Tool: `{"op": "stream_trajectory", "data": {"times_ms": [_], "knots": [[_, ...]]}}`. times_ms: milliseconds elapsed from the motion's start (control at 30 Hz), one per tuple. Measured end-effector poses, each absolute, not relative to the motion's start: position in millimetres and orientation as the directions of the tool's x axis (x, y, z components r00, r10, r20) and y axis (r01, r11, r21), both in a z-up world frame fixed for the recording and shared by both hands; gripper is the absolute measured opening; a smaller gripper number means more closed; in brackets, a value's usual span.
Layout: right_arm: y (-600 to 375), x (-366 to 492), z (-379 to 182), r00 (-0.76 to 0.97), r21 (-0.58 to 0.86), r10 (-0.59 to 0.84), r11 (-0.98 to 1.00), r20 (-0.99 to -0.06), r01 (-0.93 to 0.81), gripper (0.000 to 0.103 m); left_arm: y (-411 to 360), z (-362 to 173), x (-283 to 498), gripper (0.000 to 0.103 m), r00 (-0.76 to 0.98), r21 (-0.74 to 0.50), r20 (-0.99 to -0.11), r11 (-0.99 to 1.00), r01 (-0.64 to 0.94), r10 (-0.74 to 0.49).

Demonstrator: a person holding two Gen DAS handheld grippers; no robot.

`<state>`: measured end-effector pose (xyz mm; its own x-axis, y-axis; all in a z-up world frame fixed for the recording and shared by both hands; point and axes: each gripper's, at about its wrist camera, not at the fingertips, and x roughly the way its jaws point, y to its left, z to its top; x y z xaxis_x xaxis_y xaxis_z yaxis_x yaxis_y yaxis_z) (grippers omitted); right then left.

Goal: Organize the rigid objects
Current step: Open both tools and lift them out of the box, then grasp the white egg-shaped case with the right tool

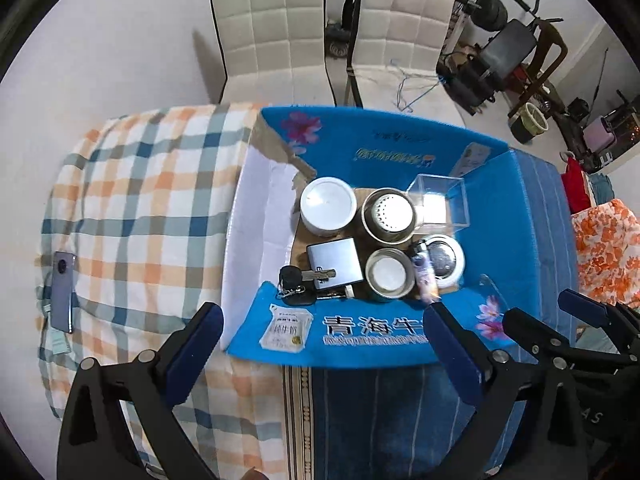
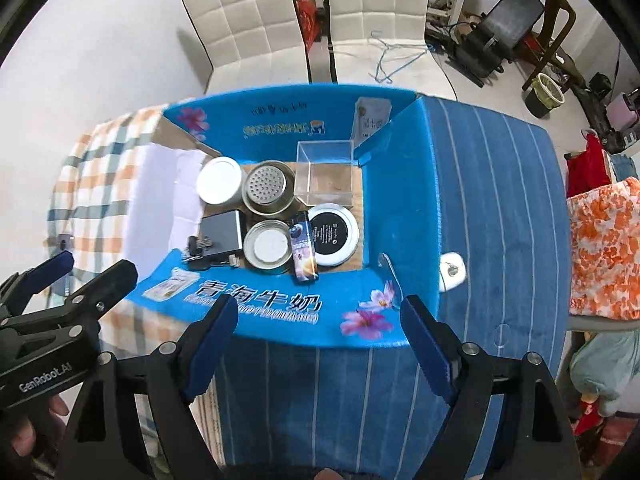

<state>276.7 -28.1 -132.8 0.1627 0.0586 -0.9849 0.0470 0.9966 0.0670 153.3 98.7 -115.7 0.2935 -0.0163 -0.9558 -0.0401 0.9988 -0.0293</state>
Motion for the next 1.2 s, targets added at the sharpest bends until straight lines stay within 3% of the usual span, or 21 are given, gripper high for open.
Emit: {"op": "stream_trajectory", "data": {"times_ms": [400, 600, 767, 1067, 1200], "knots": [[-61.9, 244.4, -66.4, 0.254, 0.160, 0.135, 0.984, -0.958, 0.080, 0.090, 69.8, -44.6, 121.6, 0.102, 0.400, -0.028, -0.916, 1.000, 0.003, -0.027], [-122.9, 247.1, -71.6, 0.286, 0.171, 0.093, 0.951, -0.954, 0.259, 0.091, 50.8, -38.5, 125.4, 0.102, 0.415, -0.043, -0.908, 0.998, 0.040, -0.056], [-193.7, 258.7, -133.1, 0.205, 0.185, 0.101, 0.875, -0.974, 0.448, 0.091, 38.9, -60.7, 143.5, 0.103, 0.399, -0.069, -0.914, 0.997, 0.021, -0.072], [-244.0, 282.3, -281.4, 0.097, 0.245, 0.245, 0.695, -0.965, 0.676, 0.090, 11.7, -145.2, 190.6, 0.103, 0.317, -0.037, -0.948, 0.998, -0.057, -0.017], [-247.5, 291.7, -317.9, 0.083, 0.245, 0.270, 0.645, -0.959, 0.724, 0.073, 4.7, -175.0, 202.3, 0.103, 0.258, -0.013, -0.966, 0.998, -0.059, 0.003]]}}
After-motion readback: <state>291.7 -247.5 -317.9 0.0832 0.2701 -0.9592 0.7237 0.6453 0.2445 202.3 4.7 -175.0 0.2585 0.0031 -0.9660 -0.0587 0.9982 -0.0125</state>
